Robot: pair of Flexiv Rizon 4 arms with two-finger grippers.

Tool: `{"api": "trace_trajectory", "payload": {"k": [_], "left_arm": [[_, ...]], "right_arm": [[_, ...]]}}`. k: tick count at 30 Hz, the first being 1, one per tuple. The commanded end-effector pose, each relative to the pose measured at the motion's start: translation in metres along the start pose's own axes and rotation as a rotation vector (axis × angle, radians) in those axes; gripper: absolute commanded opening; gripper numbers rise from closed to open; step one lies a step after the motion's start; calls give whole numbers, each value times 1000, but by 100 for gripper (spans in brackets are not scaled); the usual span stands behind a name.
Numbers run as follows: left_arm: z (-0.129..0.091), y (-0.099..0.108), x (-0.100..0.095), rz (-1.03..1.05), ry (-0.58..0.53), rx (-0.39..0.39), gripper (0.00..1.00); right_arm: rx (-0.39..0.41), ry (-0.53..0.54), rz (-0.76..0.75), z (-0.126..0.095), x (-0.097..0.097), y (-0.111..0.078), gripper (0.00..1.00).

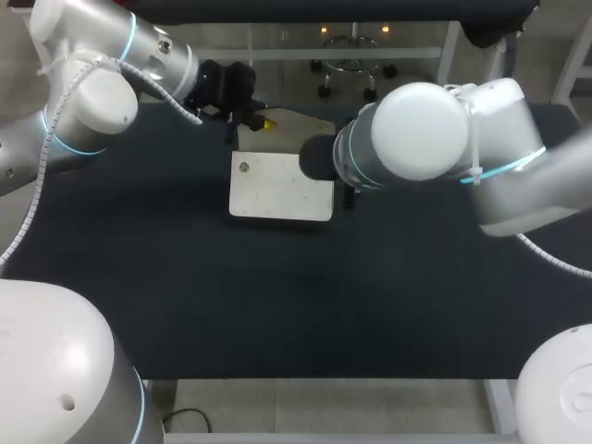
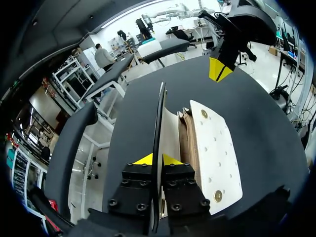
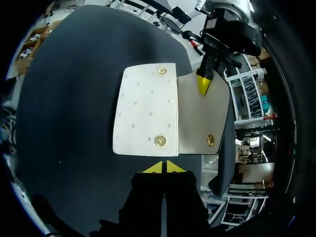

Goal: Pick up the bag, open it, inspect its contents, close it, and place it on the opposite side

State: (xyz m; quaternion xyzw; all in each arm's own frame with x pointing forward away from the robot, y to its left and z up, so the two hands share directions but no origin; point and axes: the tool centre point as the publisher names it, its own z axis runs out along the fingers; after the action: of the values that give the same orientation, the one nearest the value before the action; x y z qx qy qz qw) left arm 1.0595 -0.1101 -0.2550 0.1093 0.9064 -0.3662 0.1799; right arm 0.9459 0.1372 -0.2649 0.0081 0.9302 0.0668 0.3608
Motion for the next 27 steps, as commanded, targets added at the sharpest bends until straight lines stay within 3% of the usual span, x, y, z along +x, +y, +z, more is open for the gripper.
{"api": "trace_trajectory", "payload": {"k": [1, 6, 15, 27], "left_arm": [[-1, -1, 0, 0, -2, 1, 0], [-7, -7, -1, -15, -5, 20, 0], [-29, -25, -13, -106, 31, -38, 0], [-27, -37, -8, -145, 77, -49, 0]], "right_arm": [[0, 10, -1, -1, -1, 0, 0], [-13, -8, -17, -2, -13, 11, 0], [14, -154, -40, -16, -30, 20, 0], [34, -226, -59, 4, -45, 27, 0]]}}
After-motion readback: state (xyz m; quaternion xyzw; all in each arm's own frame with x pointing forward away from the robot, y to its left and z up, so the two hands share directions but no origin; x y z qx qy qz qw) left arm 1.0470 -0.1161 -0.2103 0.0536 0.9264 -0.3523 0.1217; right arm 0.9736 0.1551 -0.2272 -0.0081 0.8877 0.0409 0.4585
